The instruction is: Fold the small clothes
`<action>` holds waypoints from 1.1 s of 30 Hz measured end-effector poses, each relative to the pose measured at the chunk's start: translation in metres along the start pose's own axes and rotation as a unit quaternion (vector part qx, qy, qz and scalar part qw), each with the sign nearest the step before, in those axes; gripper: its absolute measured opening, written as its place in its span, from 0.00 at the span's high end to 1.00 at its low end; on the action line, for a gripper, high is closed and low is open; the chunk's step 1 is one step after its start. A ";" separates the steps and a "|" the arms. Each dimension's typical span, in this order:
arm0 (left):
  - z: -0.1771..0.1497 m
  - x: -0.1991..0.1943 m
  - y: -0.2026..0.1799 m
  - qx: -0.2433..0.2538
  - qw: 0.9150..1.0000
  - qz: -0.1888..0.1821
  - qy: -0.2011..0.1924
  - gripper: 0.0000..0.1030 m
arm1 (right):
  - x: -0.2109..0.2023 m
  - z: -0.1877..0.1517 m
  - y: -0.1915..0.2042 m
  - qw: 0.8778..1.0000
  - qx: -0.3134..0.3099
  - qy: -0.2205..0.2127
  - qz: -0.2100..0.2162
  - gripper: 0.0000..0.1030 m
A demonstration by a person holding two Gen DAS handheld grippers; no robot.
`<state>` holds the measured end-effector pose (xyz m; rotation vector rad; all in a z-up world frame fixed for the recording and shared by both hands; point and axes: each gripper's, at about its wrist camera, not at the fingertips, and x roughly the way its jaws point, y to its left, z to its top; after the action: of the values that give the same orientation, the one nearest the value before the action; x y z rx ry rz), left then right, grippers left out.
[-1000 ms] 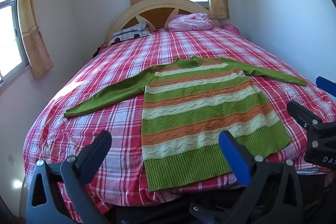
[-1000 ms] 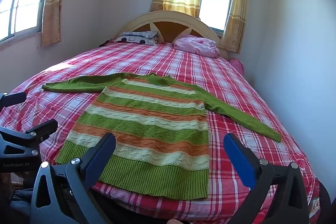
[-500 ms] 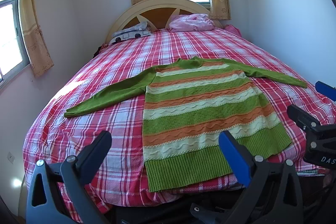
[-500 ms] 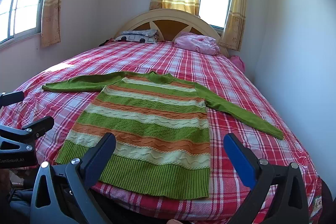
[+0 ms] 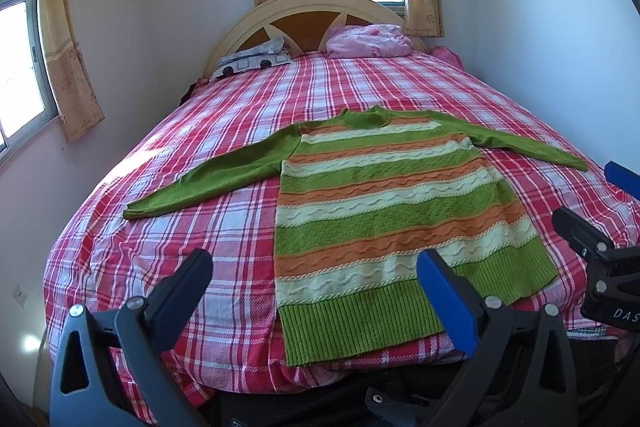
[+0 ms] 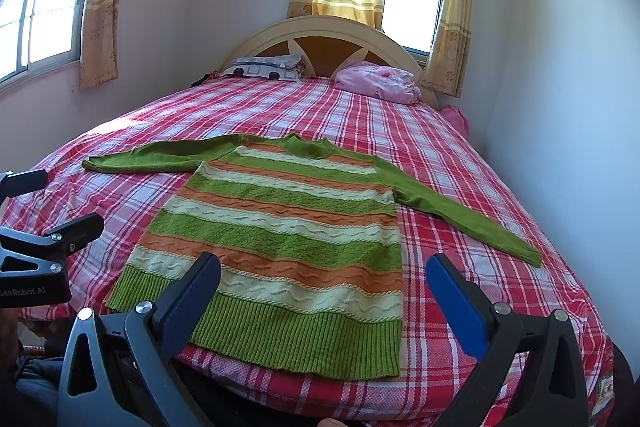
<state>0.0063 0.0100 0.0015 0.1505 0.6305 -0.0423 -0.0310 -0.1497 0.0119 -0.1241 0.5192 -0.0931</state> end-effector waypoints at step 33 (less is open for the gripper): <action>-0.004 0.004 0.000 0.000 1.000 -0.003 0.010 0.00 | 0.002 -0.001 0.000 1.000 0.000 0.003 0.001 0.01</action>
<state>0.0072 0.0104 -0.0037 0.1497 0.6501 -0.0467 -0.0299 -0.1496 0.0095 -0.1228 0.5246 -0.0908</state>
